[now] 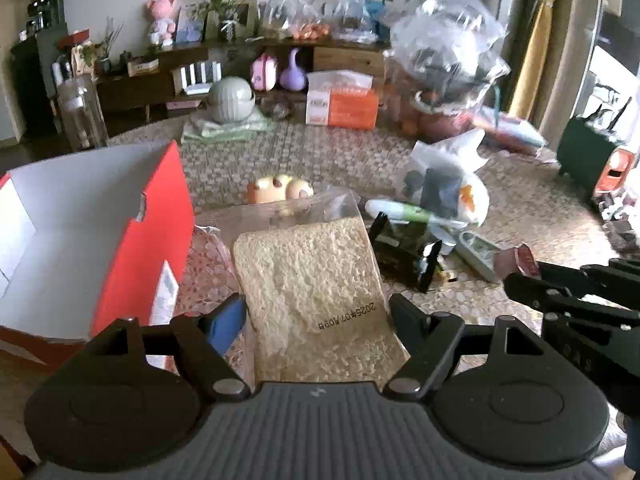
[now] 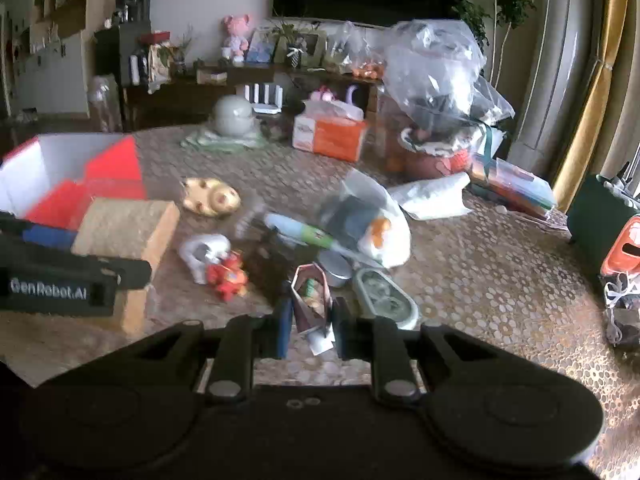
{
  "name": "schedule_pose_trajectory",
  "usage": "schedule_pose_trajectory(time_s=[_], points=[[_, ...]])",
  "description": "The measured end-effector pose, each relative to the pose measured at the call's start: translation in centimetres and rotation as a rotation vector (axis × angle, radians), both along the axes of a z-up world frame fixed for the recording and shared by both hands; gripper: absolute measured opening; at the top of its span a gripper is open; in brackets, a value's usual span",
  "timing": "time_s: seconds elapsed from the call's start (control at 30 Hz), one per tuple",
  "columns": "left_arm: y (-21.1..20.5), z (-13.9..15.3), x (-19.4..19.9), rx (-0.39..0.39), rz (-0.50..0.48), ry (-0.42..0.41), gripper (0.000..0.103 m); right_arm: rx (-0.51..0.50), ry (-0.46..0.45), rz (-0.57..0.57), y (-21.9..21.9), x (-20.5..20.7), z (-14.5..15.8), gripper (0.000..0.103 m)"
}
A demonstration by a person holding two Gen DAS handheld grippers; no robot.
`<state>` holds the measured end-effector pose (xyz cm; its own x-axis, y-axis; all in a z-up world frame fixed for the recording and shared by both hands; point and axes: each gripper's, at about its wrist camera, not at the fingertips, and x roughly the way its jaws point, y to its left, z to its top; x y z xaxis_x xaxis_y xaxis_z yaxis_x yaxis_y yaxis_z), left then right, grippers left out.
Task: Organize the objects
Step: 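Grasp the bagged bread with the left tool while the right tool grasps the pink tube, then carry both items into the red box and open both tools to release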
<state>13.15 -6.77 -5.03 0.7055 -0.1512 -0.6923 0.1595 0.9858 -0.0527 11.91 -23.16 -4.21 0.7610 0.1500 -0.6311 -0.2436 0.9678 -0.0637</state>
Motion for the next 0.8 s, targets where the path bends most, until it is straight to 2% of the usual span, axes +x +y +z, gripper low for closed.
schedule_pose_trajectory(time_s=[0.2, 0.47, 0.6, 0.8], points=[[2.5, 2.8, -2.0, -0.028, -0.005, -0.015, 0.078, 0.039, -0.006, 0.045, 2.5, -1.3, 3.0, 0.020], [6.9, 6.1, -3.6, -0.008, -0.006, -0.050, 0.078, 0.091, 0.002, 0.107, 6.5, -1.9, 6.1, 0.021], [9.4, 7.0, -4.0, -0.017, 0.007, -0.052, 0.078, 0.109, 0.002, 0.145, 8.9, -1.6, 7.1, 0.021], [13.5, 7.3, -3.9, 0.010, 0.056, -0.059, 0.078, 0.093, -0.022, 0.208, 13.1, -1.2, 8.1, 0.021]])
